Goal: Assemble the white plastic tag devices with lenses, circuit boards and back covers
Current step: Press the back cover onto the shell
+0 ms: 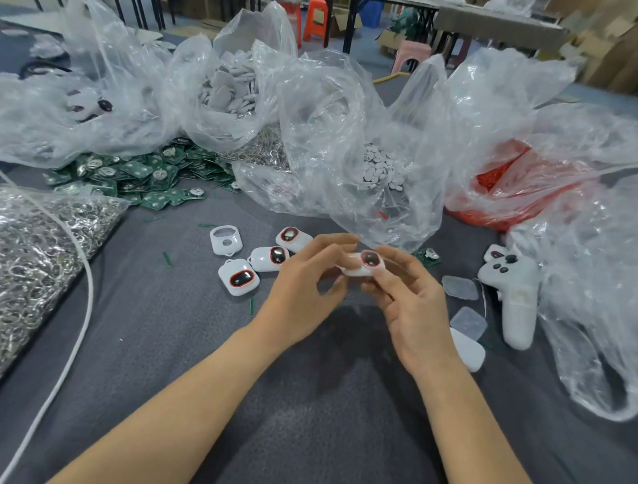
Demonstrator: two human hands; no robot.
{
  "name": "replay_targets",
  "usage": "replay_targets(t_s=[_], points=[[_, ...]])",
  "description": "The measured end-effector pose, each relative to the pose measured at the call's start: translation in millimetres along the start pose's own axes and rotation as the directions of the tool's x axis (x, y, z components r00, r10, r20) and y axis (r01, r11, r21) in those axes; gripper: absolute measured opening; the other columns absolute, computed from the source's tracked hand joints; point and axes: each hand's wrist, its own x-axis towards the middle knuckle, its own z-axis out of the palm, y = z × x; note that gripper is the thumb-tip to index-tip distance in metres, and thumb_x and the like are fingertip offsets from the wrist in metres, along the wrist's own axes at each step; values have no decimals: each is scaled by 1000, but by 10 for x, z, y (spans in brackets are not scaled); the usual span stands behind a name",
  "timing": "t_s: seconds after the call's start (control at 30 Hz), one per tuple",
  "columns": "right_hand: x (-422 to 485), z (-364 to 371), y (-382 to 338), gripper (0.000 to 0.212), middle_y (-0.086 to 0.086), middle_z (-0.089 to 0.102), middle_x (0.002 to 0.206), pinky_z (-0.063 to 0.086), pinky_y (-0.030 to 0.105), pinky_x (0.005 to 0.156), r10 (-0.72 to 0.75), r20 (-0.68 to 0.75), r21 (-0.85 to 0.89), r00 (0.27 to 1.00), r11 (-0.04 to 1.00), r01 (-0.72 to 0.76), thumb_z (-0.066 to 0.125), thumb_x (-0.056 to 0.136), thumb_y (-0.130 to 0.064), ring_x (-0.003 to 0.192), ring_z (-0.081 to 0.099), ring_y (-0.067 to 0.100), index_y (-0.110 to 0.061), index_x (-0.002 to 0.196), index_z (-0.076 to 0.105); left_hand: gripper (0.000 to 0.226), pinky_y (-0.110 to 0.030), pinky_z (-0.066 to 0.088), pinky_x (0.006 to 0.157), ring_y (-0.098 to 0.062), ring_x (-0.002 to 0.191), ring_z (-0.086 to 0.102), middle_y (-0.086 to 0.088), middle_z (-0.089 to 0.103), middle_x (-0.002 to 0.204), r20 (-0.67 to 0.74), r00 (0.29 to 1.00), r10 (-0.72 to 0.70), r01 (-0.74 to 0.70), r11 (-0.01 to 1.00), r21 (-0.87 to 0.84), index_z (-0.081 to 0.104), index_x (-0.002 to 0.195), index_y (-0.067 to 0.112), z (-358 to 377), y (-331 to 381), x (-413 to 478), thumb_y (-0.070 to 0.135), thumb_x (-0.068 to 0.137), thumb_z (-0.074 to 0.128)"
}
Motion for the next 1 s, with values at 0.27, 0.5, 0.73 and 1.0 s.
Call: replay_targets(t_s=[0.27, 0.5, 0.73, 1.0], points=[[-20, -20, -17, 32, -4, 72, 102, 53, 19, 77, -134, 93, -255, 987, 955, 153, 62, 85, 6, 92, 69, 11, -17, 107, 65, 27, -29, 59, 73, -23, 84, 72, -12, 71, 101, 118, 913, -391, 405, 825, -394, 62, 109, 20, -10, 50, 15, -2, 93, 56], [-8, -18, 18, 15, -7, 74, 83, 50, 14, 68, -122, 7, -310, 992, 943, 119, 65, 86, 0, 79, 68, 3, -13, 94, 70, 10, -28, 58, 71, -31, 88, 71, -25, 62, 107, 169, 888, -428, 450, 733, -510, 52, 97, -2, 30, 48, -5, -6, 90, 58], [5, -47, 24, 13, -7, 73, 83, 51, 16, 70, -94, 9, -337, 996, 937, 91, 65, 87, -3, 80, 67, 4, -14, 93, 70, 12, -29, 58, 71, -29, 84, 72, -21, 64, 105, 184, 893, -411, 446, 750, -488, 52, 99, -2, 42, 27, -19, -5, 90, 58], [-9, -25, 31, 9, -7, 70, 74, 48, 15, 62, -136, 3, -455, 991, 882, 122, 67, 85, -8, 69, 62, 4, -17, 84, 70, 14, -26, 58, 72, -14, 83, 72, 6, 69, 92, 207, 914, -348, 401, 845, -354, 54, 93, 7, 38, 4, -48, -3, 88, 62]])
